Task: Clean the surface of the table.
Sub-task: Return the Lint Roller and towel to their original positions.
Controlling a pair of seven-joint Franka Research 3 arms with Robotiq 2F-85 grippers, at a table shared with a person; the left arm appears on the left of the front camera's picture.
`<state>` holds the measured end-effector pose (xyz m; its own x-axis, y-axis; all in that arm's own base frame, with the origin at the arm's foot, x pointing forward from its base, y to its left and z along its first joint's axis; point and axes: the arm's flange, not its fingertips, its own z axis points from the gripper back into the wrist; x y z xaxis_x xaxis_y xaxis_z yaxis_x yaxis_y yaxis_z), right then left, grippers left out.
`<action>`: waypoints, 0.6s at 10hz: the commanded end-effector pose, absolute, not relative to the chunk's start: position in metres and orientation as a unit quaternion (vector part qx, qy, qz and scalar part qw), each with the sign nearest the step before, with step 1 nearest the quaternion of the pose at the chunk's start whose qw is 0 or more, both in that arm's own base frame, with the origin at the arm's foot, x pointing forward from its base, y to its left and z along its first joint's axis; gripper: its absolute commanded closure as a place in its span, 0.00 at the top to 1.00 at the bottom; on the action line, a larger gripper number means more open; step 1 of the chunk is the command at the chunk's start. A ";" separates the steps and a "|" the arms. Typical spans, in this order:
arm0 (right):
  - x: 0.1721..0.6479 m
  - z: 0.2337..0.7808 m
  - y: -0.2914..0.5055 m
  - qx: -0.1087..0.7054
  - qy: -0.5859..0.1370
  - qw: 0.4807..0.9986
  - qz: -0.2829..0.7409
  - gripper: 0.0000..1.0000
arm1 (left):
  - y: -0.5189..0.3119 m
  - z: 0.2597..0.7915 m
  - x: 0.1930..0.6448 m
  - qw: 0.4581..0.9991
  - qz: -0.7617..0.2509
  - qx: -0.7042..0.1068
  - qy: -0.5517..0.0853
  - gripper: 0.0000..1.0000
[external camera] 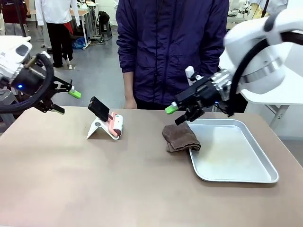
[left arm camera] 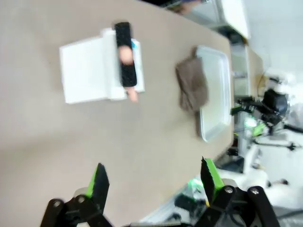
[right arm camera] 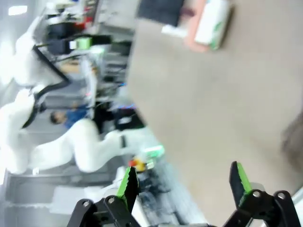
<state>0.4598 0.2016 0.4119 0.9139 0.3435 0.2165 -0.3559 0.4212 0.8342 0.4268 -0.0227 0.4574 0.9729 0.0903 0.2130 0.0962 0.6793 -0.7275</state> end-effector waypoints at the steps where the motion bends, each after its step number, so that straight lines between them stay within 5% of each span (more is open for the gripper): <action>1: 0.427 0.409 0.151 0.570 0.003 0.804 0.168 1.00 | 0.003 0.451 0.383 0.866 -0.055 -0.486 -0.103 1.00; 6: 0.344 0.401 0.026 0.656 -0.159 0.736 0.040 1.00 | 0.105 0.424 0.279 0.720 -0.118 -0.664 -0.163 1.00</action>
